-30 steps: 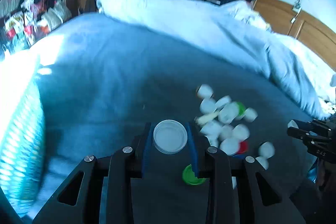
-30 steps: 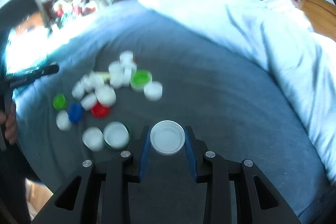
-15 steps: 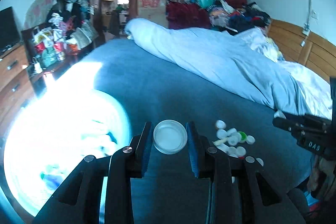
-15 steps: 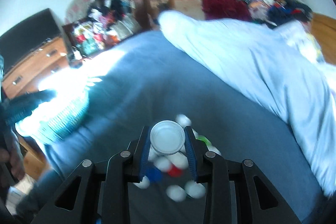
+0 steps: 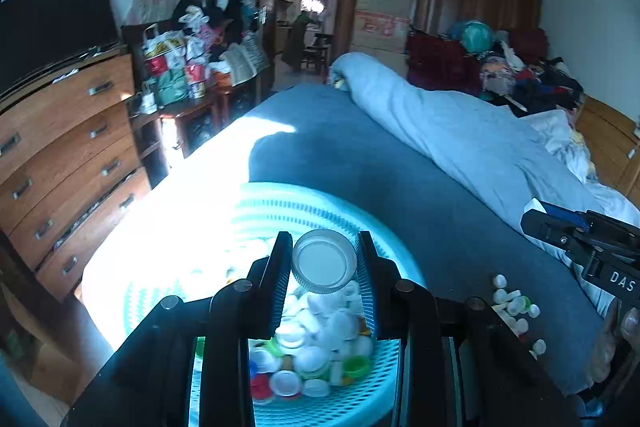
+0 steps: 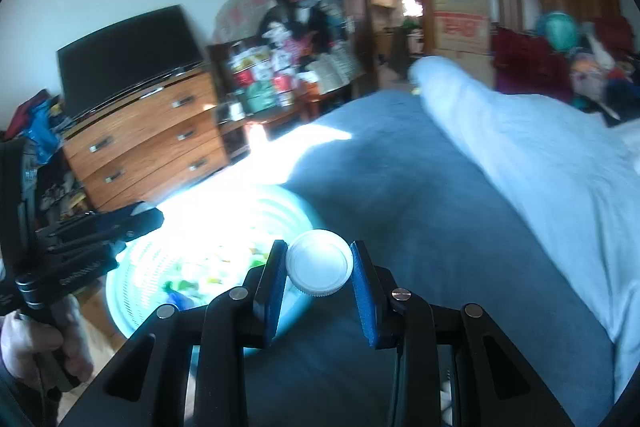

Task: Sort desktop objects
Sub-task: 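Carry both held white caps over the turquoise basket, then open both tools to drop the white caps into the basket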

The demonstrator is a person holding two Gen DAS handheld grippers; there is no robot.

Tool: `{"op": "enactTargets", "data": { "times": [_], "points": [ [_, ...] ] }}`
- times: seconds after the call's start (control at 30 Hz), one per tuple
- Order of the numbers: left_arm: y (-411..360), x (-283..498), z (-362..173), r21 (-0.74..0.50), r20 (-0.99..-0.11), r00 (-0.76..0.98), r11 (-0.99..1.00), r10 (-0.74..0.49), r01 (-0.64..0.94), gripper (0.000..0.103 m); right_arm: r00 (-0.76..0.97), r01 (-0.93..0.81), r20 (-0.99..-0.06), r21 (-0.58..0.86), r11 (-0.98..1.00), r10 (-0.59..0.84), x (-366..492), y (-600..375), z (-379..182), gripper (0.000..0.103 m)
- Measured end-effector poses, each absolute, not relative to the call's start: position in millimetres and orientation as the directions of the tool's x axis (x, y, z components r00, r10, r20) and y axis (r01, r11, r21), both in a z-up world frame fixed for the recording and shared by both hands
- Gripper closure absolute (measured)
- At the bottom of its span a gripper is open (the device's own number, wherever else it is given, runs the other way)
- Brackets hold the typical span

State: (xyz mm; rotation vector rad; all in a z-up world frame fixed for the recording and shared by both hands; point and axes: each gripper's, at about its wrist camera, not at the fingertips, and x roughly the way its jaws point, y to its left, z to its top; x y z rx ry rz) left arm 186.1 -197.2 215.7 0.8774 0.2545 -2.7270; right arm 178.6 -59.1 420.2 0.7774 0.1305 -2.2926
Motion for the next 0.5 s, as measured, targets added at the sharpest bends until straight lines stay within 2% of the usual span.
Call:
{"op": "enactTargets", "data": {
  "times": [0.23,0.5],
  "points": [
    [-227.5,183.0,191.0,-0.042,-0.673,-0.706,-0.942,-0.221,0.334,0.076,-0.436,0.724,-0.640,0.167,-0.669,-0.632,175.4,-129.0,401.0,0.068],
    [-230.4,177.1,149.7,-0.036,-0.753,-0.632,-0.948,-0.183,0.317,0.076,-0.337,0.754,-0.698,0.201,-0.625,-0.632,179.6,-157.8,379.4,0.068]
  ]
}}
